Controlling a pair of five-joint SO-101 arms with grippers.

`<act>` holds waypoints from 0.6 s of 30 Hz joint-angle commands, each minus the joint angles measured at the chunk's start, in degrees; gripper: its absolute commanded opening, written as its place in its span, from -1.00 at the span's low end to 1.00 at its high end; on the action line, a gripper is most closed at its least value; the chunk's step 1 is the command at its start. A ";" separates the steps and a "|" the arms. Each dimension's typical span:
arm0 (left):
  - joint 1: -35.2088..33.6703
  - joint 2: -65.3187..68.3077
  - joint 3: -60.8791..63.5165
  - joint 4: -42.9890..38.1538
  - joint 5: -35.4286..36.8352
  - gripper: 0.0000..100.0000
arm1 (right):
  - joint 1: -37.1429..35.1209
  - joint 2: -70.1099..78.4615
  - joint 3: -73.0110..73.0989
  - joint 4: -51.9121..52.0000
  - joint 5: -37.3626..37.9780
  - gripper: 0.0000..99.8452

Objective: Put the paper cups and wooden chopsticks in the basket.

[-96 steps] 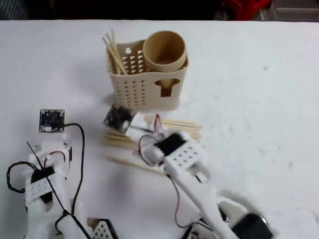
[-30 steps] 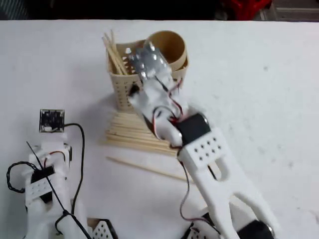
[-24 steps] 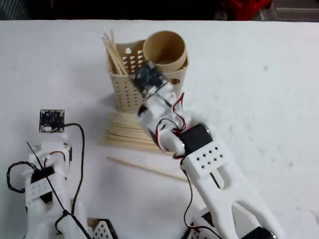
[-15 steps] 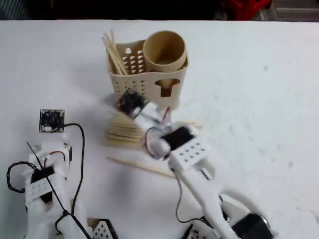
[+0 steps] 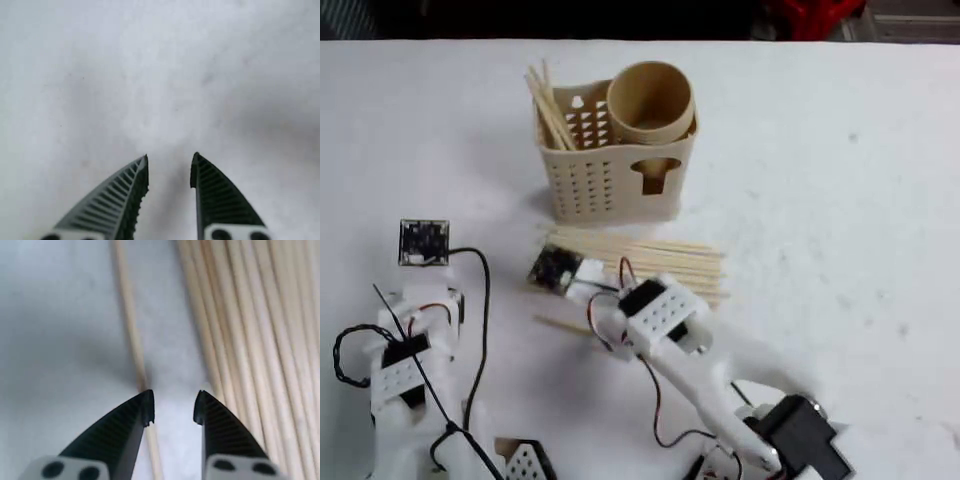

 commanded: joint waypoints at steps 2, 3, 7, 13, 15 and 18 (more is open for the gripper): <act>-0.13 -1.36 -0.35 -0.62 -0.35 -0.69 | -3.38 -4.44 1.67 -0.92 0.18 -0.74; -0.13 -1.36 -0.35 -0.62 -0.35 -0.69 | -3.38 -4.44 1.67 -0.92 0.18 -0.74; -0.13 -1.36 -0.35 -0.62 -0.18 -0.69 | -3.38 -4.53 1.93 -0.75 0.26 -0.66; -0.13 -1.36 -0.35 -0.62 -0.18 -0.69 | -4.44 -3.56 2.02 -0.75 0.62 -0.65; -0.13 -1.36 -0.35 -0.62 -0.18 -0.69 | -4.79 -1.01 1.58 -1.36 0.62 -0.67; -0.13 -1.36 -0.35 -0.62 -0.18 -0.69 | -4.70 2.07 -1.14 0.31 0.62 -0.71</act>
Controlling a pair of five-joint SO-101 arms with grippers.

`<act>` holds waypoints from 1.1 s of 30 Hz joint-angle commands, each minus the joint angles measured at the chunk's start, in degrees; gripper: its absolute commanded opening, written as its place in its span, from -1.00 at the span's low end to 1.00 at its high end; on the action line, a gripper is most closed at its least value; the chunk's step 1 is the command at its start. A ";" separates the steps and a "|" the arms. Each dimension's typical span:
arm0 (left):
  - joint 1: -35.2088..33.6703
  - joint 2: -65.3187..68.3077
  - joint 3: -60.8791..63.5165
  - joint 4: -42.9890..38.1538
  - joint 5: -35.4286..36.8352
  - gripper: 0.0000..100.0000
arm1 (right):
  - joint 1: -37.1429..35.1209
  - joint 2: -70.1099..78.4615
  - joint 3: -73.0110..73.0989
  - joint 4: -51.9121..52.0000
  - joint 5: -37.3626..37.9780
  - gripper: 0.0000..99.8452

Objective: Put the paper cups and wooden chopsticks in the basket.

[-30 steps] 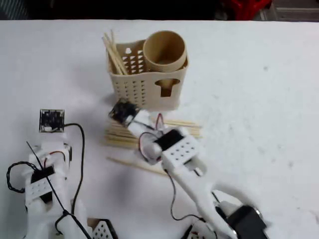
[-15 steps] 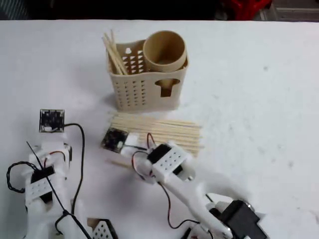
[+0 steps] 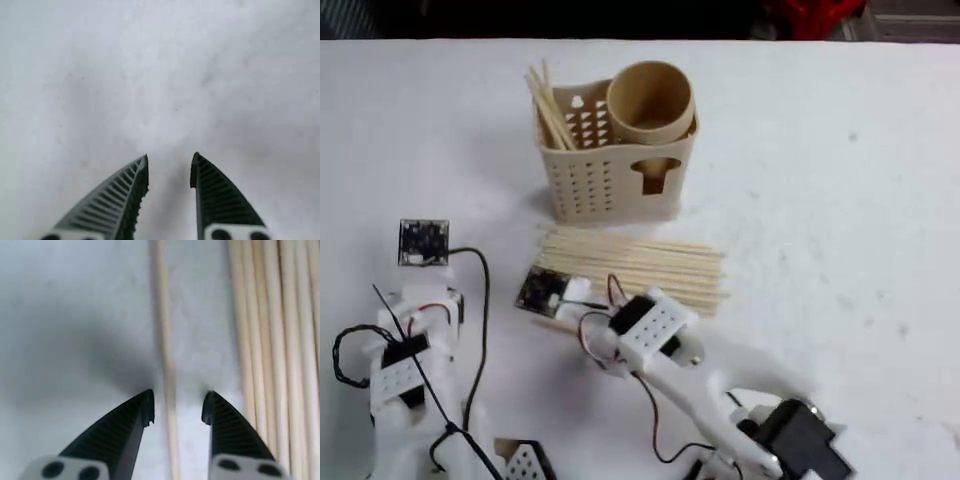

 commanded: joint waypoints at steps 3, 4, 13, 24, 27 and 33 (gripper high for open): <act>-0.13 -1.36 -0.35 -0.62 -0.18 -0.69 | -0.13 3.65 -4.66 1.98 0.35 -0.75; -0.13 -1.36 -0.35 -0.62 -0.26 -0.69 | -0.13 3.65 -4.66 1.98 0.26 -0.78; -0.13 -1.36 -0.35 -0.62 -0.26 -0.69 | -0.04 2.07 -5.01 2.24 0.18 -0.97; -0.13 -1.36 -0.35 -0.62 -0.35 -0.69 | 10.59 -25.27 -5.63 7.16 -2.90 -0.97; -0.13 -1.36 -0.35 -0.62 -0.35 -0.69 | 12.79 -33.98 -9.58 7.69 -7.03 -0.97; -0.13 -1.36 -0.35 -0.62 -0.35 -0.69 | 15.78 -36.53 -29.80 7.25 -7.65 -0.97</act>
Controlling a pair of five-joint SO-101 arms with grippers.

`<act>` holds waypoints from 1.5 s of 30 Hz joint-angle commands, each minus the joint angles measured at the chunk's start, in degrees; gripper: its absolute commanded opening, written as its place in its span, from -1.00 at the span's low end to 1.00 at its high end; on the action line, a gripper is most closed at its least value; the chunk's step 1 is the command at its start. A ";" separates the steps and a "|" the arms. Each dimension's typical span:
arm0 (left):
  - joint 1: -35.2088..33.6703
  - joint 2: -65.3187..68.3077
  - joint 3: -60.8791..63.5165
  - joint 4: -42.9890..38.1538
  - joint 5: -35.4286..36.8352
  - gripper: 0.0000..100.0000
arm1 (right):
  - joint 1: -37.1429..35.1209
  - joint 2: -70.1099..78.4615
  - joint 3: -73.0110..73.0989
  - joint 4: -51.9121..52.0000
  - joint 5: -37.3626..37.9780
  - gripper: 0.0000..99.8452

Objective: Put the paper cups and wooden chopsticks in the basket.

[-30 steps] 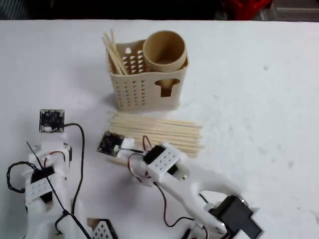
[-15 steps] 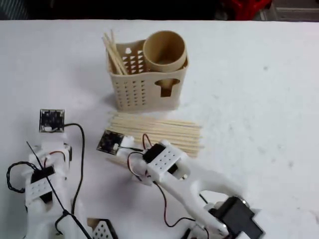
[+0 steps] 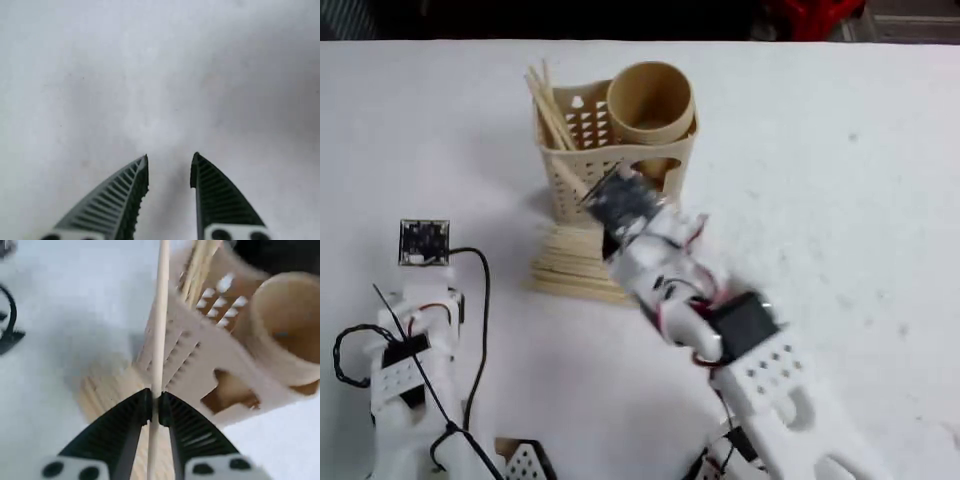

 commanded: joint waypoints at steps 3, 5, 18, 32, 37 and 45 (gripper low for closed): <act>-0.13 -1.36 -0.35 -0.62 -0.35 -0.69 | 1.36 5.49 -27.96 -0.22 -1.14 -0.97; -0.13 -1.36 -0.35 -0.62 -0.35 -0.69 | 1.45 11.56 -36.22 -0.22 -4.66 -0.97; -0.13 -1.36 -0.35 -0.62 -0.26 -0.69 | 1.71 47.78 -69.10 -14.20 -12.84 -0.96; -0.13 -1.36 -0.35 -0.62 -0.35 -0.69 | 1.63 55.52 -69.80 -15.16 -13.27 -0.79; -0.13 -1.36 -0.35 -0.62 -0.35 -0.69 | 1.71 54.99 -69.89 -14.02 -13.27 -0.76; -0.13 -1.36 -0.35 -0.62 -0.35 -0.69 | 1.36 51.65 -69.89 9.19 -13.10 -0.87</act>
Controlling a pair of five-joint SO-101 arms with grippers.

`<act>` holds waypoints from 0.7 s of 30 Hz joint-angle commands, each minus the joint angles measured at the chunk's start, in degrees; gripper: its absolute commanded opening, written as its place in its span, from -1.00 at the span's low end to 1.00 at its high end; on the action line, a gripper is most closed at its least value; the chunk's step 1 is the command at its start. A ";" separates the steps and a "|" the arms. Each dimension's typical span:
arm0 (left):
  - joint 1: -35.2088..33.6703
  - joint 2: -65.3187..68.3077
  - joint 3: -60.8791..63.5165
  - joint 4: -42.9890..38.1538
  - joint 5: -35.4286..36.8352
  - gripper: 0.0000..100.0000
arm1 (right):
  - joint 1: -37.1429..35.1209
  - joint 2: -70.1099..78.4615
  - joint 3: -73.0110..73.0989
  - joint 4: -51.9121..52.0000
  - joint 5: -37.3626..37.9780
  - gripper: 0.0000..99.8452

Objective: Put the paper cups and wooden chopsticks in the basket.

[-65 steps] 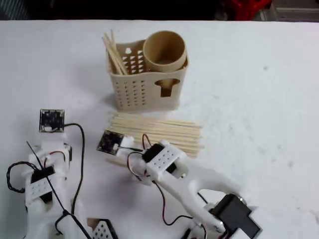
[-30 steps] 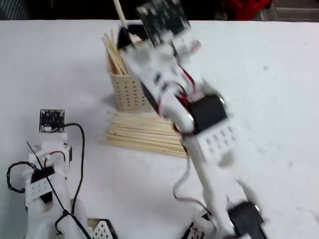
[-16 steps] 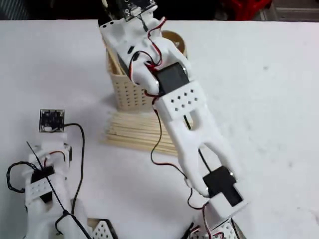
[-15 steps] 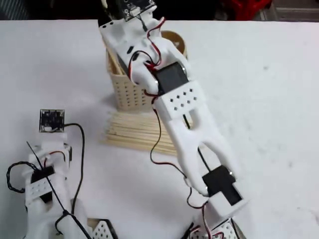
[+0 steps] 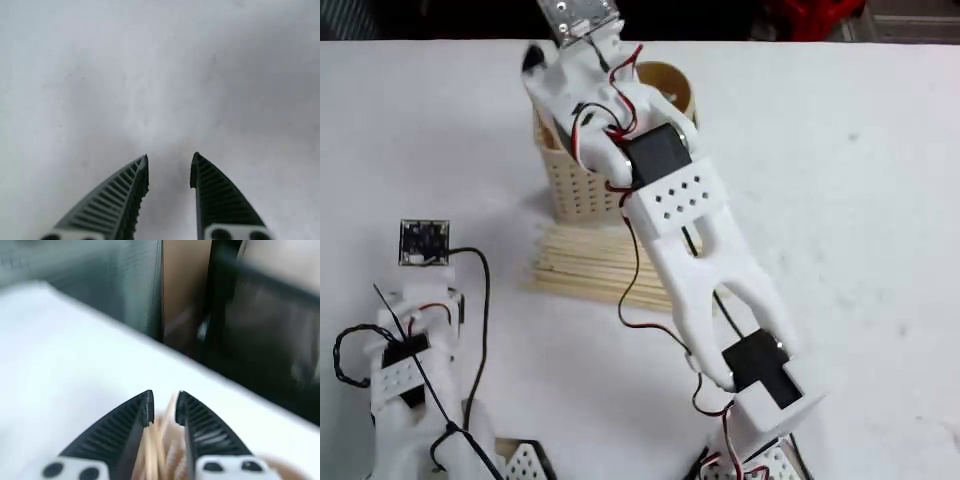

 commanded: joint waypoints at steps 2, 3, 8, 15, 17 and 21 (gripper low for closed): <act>-0.13 -1.36 -0.35 -0.62 -0.35 -0.69 | 0.66 -5.76 -2.99 17.63 -0.26 -0.87; -0.13 -1.36 -0.35 -0.62 -0.35 -0.69 | 0.75 -6.46 -2.99 20.62 -0.26 -0.87; -0.13 -1.36 -0.35 -0.62 -0.35 -0.69 | 1.63 -11.56 -2.90 37.32 2.81 -0.88; -0.13 -1.36 -0.35 -0.62 -0.35 -0.69 | -6.99 -13.41 16.26 37.49 15.65 -0.87; -0.13 -1.36 -0.35 -0.62 -0.35 -0.69 | -7.43 -15.16 24.44 31.87 17.49 -0.87; -0.13 -1.36 -0.35 -0.62 -0.35 -0.69 | -7.43 -19.65 41.58 19.30 22.42 -0.86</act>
